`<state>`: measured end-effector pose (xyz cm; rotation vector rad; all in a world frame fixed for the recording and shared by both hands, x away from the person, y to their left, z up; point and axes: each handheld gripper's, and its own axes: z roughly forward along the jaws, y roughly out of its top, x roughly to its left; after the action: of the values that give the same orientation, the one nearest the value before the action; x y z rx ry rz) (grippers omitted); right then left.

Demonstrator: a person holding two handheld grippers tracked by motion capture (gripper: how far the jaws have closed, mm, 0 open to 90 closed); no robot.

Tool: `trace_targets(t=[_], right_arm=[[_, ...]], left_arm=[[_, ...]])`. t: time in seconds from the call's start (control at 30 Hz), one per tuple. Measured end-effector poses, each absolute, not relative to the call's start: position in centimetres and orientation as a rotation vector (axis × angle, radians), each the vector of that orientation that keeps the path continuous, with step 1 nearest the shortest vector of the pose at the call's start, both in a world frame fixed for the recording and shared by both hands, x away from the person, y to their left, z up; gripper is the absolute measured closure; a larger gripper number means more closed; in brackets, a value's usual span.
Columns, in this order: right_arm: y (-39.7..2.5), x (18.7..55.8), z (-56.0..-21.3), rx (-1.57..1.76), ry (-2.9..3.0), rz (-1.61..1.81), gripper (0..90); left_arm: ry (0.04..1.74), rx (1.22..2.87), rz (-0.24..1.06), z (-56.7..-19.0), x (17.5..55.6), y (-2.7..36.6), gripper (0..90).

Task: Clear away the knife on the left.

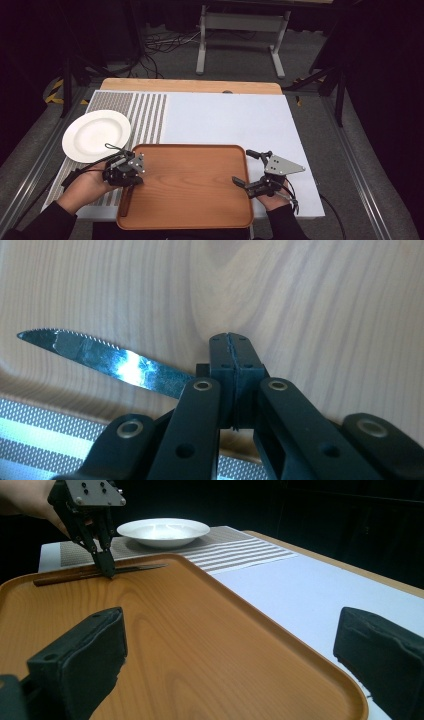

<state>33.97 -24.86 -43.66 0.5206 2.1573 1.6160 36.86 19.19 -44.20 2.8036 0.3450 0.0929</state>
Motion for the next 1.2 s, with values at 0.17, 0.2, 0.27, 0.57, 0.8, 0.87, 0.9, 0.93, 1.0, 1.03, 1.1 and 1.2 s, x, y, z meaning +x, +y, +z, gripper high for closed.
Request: trace_targets(t=[0.17, 0.2, 0.27, 0.57, 0.8, 0.87, 0.9, 0.93, 1.0, 1.03, 1.1, 1.2], right_arm=[[-24.8, 33.9, -43.7, 0.519, 2.159, 1.614, 1.4], [-24.8, 33.9, -43.7, 0.519, 2.159, 1.614, 1.4], [-24.8, 34.0, -43.7, 0.52, 2.159, 1.613, 1.5], [-24.8, 34.0, -43.7, 0.519, 2.161, 1.612, 1.5], [-24.8, 33.9, -43.7, 0.518, 2.16, 1.612, 1.4], [-24.9, 33.9, -43.7, 0.518, 2.159, 1.612, 1.5], [-24.9, 33.9, -43.7, 0.519, 2.158, 1.616, 1.5], [-24.9, 33.9, -43.6, 0.519, 2.158, 1.616, 1.4], [-24.8, 33.9, -43.6, 0.518, 2.158, 1.61, 1.4], [-24.8, 33.9, -43.6, 0.518, 2.158, 1.61, 1.5], [-24.9, 33.9, -43.6, 0.519, 2.155, 1.609, 1.4], [-24.9, 33.9, -43.6, 0.521, 2.152, 1.615, 1.4]], left_arm=[[0.358, 2.802, 0.093, -44.2, 36.9, 19.4, 90.0], [0.358, 2.802, 0.093, -44.2, 36.9, 19.4, 90.0], [0.359, 2.801, 0.093, -44.2, 37.0, 19.5, 90.0], [0.391, 2.791, 0.089, -44.3, 37.0, 19.9, 90.0], [0.399, 2.779, 0.077, -44.3, 37.1, 20.0, 90.0], [0.407, 2.753, 0.073, -44.0, 37.0, 20.1, 89.5], [0.408, 2.747, 0.076, -43.9, 37.0, 20.1, 86.5], [0.412, 2.734, 0.082, -43.7, 37.0, 20.2, 84.4], [0.411, 2.704, 0.1, -43.3, 36.8, 20.3, 77.0], [0.424, 2.679, 0.109, -42.9, 36.7, 20.4, 72.5], [0.443, 2.634, 0.121, -42.4, 36.6, 20.6, 59.0], [0.473, 2.551, 0.127, -41.8, 36.4, 20.9, 41.8]])
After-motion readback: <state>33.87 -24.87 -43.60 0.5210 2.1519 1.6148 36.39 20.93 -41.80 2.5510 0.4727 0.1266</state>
